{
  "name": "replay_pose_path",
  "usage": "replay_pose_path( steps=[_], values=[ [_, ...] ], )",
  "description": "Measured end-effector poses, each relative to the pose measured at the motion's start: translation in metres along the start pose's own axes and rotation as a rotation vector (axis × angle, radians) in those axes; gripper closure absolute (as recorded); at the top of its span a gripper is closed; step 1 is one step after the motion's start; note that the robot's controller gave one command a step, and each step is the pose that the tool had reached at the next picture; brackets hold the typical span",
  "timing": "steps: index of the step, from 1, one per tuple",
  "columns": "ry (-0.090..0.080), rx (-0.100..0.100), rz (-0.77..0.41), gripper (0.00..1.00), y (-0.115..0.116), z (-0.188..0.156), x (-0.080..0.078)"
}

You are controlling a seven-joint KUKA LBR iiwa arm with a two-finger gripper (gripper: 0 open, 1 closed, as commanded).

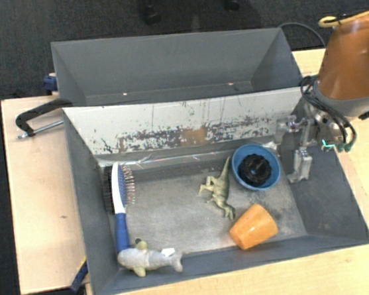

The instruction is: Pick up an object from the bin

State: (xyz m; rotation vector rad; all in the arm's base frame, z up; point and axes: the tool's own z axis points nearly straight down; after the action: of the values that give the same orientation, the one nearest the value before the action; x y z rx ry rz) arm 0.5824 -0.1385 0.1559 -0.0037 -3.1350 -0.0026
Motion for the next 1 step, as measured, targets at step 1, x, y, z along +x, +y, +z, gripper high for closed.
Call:
replay_pose_path(
  steps=[1],
  values=[
    [-0.004,0.004,-0.162,0.00,0.0330,0.0788,-0.0171]
  ],
)
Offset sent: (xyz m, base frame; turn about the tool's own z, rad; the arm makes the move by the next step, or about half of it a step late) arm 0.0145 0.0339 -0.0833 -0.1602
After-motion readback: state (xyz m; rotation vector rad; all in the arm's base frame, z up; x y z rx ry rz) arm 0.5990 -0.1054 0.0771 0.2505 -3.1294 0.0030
